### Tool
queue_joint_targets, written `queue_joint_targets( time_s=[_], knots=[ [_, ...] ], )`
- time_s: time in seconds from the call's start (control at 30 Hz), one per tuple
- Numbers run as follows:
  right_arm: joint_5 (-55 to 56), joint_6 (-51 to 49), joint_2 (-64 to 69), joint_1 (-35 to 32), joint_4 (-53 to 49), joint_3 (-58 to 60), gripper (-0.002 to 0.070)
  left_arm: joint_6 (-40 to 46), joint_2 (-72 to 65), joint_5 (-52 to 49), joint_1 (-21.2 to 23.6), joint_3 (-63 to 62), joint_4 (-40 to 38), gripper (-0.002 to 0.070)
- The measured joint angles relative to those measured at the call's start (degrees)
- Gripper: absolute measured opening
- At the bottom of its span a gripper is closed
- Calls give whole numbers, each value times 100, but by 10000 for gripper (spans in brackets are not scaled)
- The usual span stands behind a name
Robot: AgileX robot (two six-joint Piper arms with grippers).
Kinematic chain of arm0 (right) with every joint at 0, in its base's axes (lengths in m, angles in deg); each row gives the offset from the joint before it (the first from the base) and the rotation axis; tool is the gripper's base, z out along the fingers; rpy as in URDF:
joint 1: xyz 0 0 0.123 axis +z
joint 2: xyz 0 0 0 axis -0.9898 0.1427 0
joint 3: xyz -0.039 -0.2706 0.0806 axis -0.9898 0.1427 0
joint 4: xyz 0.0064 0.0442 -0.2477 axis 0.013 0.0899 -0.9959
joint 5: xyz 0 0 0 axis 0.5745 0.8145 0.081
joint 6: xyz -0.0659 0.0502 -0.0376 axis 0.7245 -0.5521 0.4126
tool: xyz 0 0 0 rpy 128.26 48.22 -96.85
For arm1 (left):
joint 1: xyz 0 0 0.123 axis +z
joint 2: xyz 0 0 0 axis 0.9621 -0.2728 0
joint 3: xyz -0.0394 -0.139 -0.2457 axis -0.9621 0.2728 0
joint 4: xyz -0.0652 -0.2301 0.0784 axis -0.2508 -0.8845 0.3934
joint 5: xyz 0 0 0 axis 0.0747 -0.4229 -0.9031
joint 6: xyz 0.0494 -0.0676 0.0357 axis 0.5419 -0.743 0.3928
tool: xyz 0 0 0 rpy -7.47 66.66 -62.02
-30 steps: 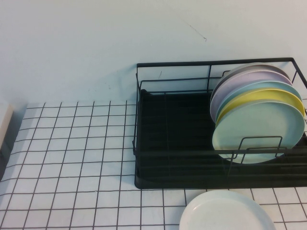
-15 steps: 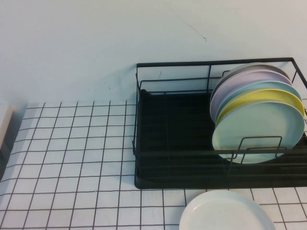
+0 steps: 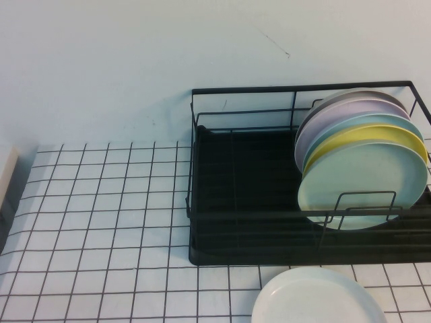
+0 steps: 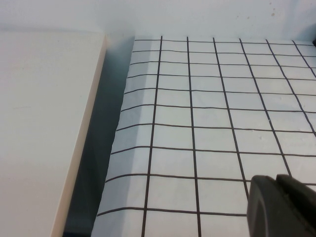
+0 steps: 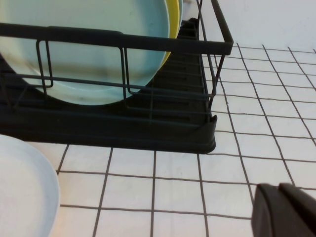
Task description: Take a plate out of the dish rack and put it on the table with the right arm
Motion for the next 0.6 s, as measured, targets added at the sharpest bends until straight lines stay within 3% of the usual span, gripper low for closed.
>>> queue_joint_targets(
  time_s=[0.6],
  knots=[
    [0, -69, 0, 0, 0, 0, -2, 0, 0, 0, 0, 0, 0, -4]
  ],
)
